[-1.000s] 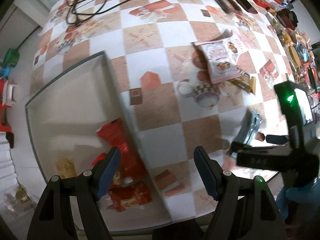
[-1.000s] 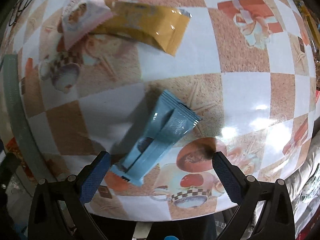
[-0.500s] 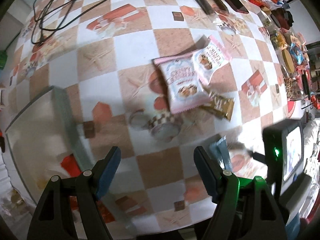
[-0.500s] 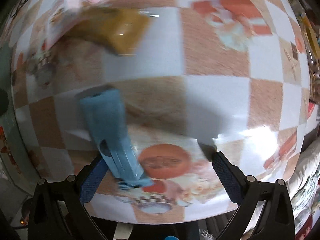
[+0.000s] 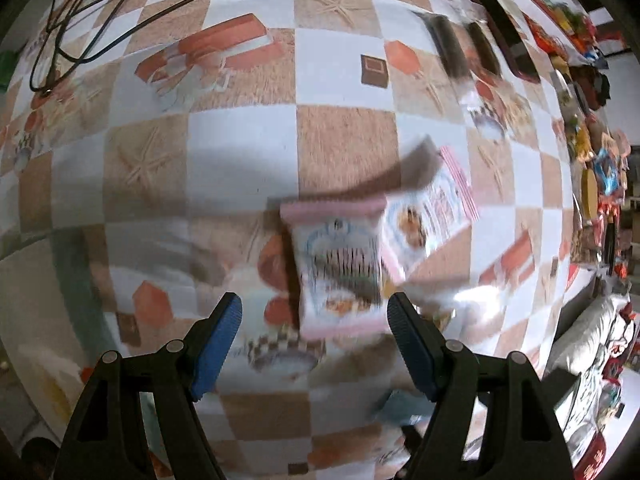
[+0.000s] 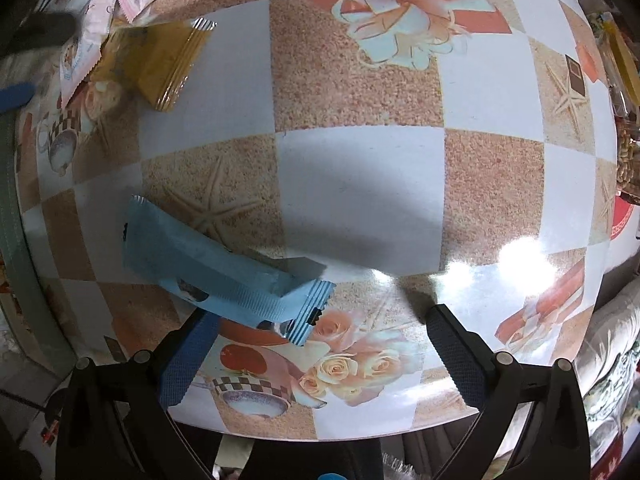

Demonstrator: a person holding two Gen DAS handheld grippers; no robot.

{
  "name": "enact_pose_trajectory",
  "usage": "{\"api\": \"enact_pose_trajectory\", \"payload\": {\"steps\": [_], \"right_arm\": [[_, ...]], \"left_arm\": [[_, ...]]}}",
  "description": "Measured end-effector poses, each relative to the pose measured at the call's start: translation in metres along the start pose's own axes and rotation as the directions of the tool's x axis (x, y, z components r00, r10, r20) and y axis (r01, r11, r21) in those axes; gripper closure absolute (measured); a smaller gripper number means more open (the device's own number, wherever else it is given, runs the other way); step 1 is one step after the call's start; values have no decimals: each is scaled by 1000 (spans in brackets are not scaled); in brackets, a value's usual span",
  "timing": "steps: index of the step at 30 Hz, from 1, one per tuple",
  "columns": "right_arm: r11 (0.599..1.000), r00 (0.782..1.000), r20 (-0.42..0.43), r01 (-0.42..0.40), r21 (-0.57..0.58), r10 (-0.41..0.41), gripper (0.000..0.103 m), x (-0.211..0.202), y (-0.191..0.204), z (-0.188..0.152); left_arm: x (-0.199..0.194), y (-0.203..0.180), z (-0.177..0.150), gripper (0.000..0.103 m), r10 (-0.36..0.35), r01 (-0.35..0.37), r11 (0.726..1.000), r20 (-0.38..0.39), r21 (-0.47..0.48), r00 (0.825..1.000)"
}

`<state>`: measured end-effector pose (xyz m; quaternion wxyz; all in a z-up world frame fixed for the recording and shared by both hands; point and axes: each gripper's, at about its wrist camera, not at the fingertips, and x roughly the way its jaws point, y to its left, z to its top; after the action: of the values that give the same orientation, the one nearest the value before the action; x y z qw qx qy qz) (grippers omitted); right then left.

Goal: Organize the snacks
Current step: 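Move both open tools back over the snack pile, then grasp the pink Crispy Cranberry packet with the left tool while the right grasps the blue stick packet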

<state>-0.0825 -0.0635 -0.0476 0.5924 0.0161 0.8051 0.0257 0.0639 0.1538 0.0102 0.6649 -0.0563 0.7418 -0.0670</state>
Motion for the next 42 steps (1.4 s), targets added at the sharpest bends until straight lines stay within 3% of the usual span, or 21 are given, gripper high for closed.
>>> {"api": "enact_pose_trajectory", "payload": {"steps": [6,12,15,17,19,22,27,31,36,39,42], "right_arm": [[1000,1000,0,1,1,-1,0,1,-5,-2],[1000,1000,1,2,2,-2,0,2,-15,-6],[1000,1000,4,2,2,-2,0,2,-18,-4],[1000,1000,3,3,2,-3,0,2,-5,-4],[1000,1000,2,4,2,-4,0,2,-5,-5],[1000,1000,2,5,1,-5,0,2,-5,-6],[1000,1000,4,6,0,-6,0,2,-5,-4],[1000,1000,5,6,0,-6,0,1,-24,3],[1000,1000,25,8,1,-8,0,-1,-17,3],[1000,999,43,10,4,-10,0,0,17,-14],[1000,999,43,31,-3,-31,0,-1,20,-23]], "left_arm": [[18,-1,16,24,20,-21,1000,-42,-6,999],[25,-16,16,24,79,-79,996,-11,33,997],[29,-20,7,32,124,-124,991,8,56,992],[29,-23,3,44,160,-161,983,20,84,987],[29,-27,-1,52,163,-165,981,32,106,986],[29,-24,-9,55,145,-147,984,26,99,989],[34,-21,-36,55,134,-135,984,18,112,991],[42,-22,-75,55,141,-139,977,-1,159,990],[50,-17,-116,54,164,-158,967,-12,201,986],[53,-15,-123,51,169,-163,966,-13,200,986],[54,-10,-121,48,169,-164,968,-9,191,986]]}}
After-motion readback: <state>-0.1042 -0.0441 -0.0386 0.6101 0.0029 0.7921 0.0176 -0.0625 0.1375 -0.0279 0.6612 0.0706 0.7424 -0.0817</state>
